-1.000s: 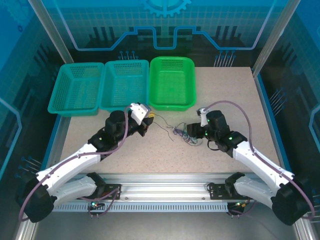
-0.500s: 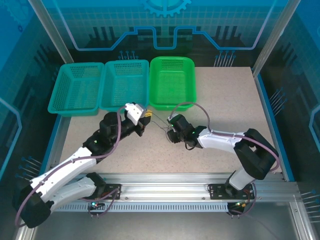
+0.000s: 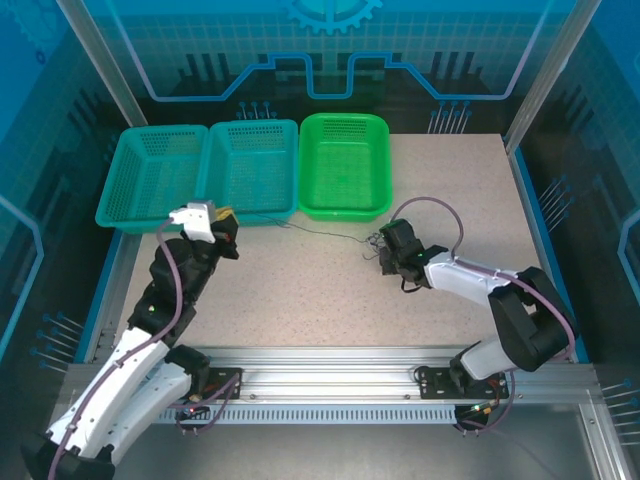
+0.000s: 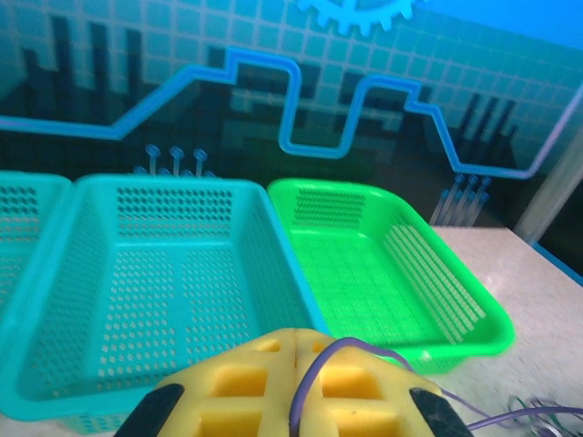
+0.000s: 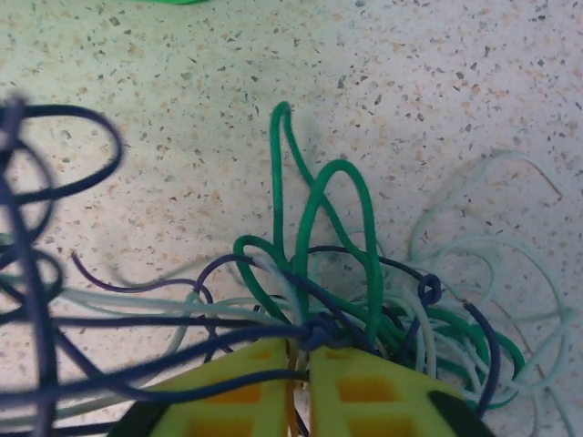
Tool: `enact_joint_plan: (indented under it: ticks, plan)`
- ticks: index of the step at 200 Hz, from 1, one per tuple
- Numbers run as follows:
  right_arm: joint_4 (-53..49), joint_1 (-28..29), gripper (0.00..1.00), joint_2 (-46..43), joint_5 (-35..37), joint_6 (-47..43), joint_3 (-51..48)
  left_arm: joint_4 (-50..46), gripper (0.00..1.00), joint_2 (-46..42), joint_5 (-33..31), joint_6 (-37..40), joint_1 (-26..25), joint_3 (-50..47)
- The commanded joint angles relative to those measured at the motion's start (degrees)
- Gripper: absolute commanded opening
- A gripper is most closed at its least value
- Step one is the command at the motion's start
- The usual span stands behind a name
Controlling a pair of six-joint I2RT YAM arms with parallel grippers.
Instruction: Untangle the cables
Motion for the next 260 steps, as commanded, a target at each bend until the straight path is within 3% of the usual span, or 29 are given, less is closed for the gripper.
enact_joint_plan:
  ticks: [1,16,37,53,86,115,135,185,198,206,214,224,232,260]
  plan:
    - [-0.5,-0.5,0.04,-4.2,-2.7,-3.5,-0.6,4.1,0.0,3.7,11.2,-2.6,0.5,-2.6]
    - [-0.1,-0.7,0.0,-7.9,-2.8,-6.1,-0.7,7.6,0.0,6.2,15.2,-2.3,0.5,-5.0]
    - [-1.0,-2.2,0.0,-13.7,-4.8,-9.7,-0.2,12.9,0.31,7.5,17.4,-2.1,0.4,-9.2]
    - [-2.5,-3.3,0.0,-17.8,-7.7,-12.5,0.7,16.2,0.49,7.3,18.1,-2.0,0.3,-11.5]
    - [-5.8,-3.9,0.0,-23.3,-15.4,-17.7,2.9,22.0,0.68,7.8,24.5,1.9,-0.8,-11.4]
    - [-8.6,-4.0,0.0,-25.0,-16.8,-17.2,5.3,21.2,0.73,15.2,33.6,9.5,-8.2,-4.4]
    - [-9.2,-3.9,0.0,-25.9,-18.2,-17.3,6.0,20.4,0.74,23.7,35.4,12.5,-13.9,1.2]
    - [-10.1,-3.6,0.0,-27.4,-24.0,-17.7,6.3,29.0,0.78,44.4,35.4,9.8,-16.2,11.1]
    - [-9.9,-3.4,0.0,-27.6,-24.5,-17.4,6.1,31.8,0.75,48.0,35.5,8.8,-16.2,12.8]
    - [-9.7,-3.4,0.0,-27.6,-24.3,-17.2,6.0,33.4,0.67,49.8,35.5,7.8,-16.2,13.5]
    - [-9.7,-3.4,0.0,-27.6,-23.6,-16.8,5.9,35.0,0.51,50.9,35.5,7.1,-16.2,13.9]
    - [-10.0,-3.4,0.0,-27.5,-21.4,-15.8,5.9,36.8,0.17,51.1,35.2,6.1,-16.2,13.4]
    - [-10.7,-3.4,0.0,-27.3,-18.1,-14.4,5.8,38.4,0.0,50.5,34.3,5.5,-16.2,12.4]
    - [-13.3,-5.7,0.0,-25.8,-6.5,-7.9,4.6,36.3,0.0,45.8,29.6,5.9,-16.1,9.2]
